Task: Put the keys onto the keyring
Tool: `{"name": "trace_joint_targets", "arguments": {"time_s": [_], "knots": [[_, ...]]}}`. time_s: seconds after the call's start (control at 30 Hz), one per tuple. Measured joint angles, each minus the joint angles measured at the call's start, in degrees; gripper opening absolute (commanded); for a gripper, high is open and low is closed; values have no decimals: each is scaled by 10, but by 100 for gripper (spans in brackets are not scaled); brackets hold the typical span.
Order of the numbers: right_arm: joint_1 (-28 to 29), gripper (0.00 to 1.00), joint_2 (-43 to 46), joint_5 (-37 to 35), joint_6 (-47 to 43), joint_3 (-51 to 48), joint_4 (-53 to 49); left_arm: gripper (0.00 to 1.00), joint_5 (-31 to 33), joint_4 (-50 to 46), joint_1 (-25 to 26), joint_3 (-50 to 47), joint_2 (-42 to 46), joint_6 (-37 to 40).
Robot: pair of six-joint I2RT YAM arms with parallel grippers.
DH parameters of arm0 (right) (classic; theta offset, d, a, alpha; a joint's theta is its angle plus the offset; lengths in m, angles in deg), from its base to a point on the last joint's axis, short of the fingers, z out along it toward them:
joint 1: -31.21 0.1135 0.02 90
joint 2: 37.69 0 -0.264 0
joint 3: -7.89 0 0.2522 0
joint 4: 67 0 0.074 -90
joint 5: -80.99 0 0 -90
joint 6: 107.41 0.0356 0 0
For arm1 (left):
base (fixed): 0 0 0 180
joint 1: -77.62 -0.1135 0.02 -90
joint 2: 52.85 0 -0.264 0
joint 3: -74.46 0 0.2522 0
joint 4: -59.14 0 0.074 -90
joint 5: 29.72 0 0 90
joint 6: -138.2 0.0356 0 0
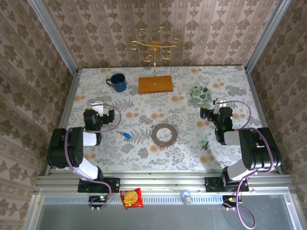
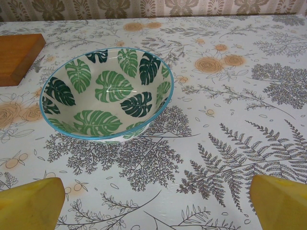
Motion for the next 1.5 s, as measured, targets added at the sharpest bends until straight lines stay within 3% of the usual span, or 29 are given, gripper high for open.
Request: {"name": "trace_joint_targets", "arguments": {"time_s": [0.47,0.63,0.73,0.93,1.17,1.5], "knots": [[0,100,1,-2,0,3,-9,100,-5,2,-2,0,1,0],[9,99,84,-11,0,64,-176,100,2,-25,-3,-25,88,-2],[27,92,149,-24,17,136,-277,97,9,-50,4,-26,170,-4],[90,83,200,-15,103,251,-475,96,-11,-169,27,0,278,-68],[216,67,202,16,194,255,-651,92,-38,-301,84,9,334,-150],[360,45,99,55,337,255,-716,90,-38,-404,195,7,334,-238]]}}
